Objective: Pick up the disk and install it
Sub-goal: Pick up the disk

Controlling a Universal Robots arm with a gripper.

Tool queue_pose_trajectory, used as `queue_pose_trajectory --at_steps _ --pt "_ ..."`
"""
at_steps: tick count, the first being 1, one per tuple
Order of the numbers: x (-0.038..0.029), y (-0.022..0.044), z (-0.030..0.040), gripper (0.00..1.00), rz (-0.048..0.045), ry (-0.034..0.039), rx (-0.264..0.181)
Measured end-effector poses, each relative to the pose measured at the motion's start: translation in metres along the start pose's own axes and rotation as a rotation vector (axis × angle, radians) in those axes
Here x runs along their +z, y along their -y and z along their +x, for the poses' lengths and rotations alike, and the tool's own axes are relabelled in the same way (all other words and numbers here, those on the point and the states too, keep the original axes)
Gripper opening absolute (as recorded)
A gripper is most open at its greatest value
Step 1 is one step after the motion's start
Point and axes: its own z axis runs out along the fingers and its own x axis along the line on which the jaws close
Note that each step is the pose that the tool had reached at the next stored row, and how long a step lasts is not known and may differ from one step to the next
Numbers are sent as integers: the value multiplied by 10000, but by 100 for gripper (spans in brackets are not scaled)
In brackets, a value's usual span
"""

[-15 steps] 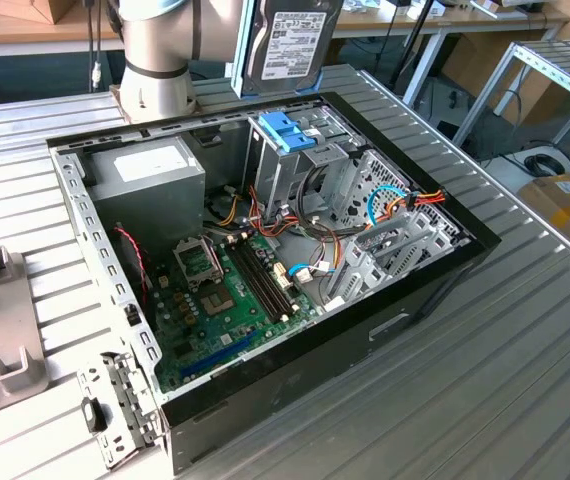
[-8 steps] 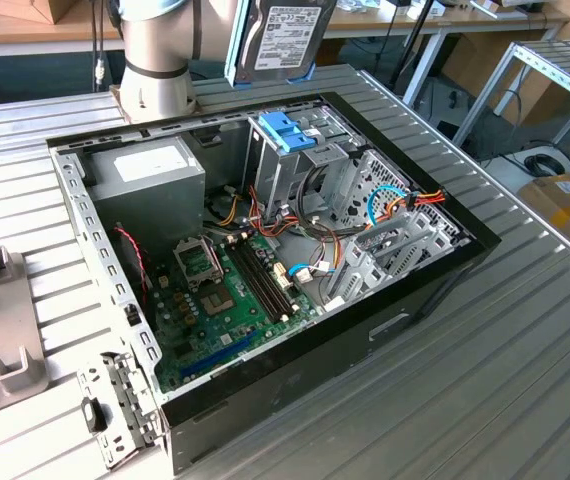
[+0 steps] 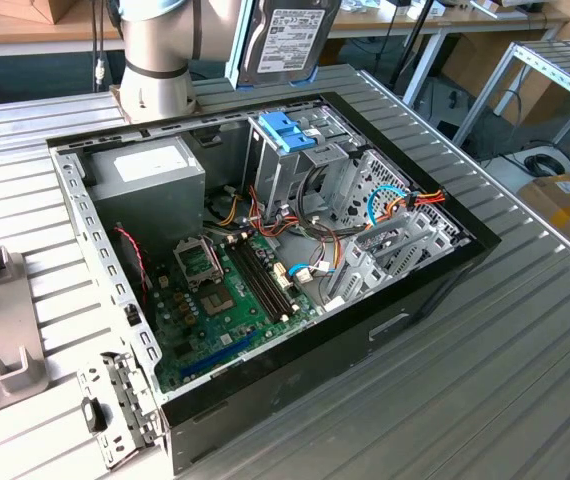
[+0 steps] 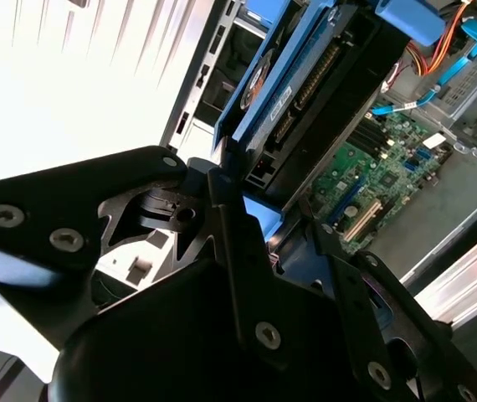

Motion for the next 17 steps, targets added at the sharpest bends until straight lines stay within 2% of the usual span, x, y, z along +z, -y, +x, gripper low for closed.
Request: queue_pose_trajectory --at_steps 17 --pt "-9 5 86 37 0 -1 0"
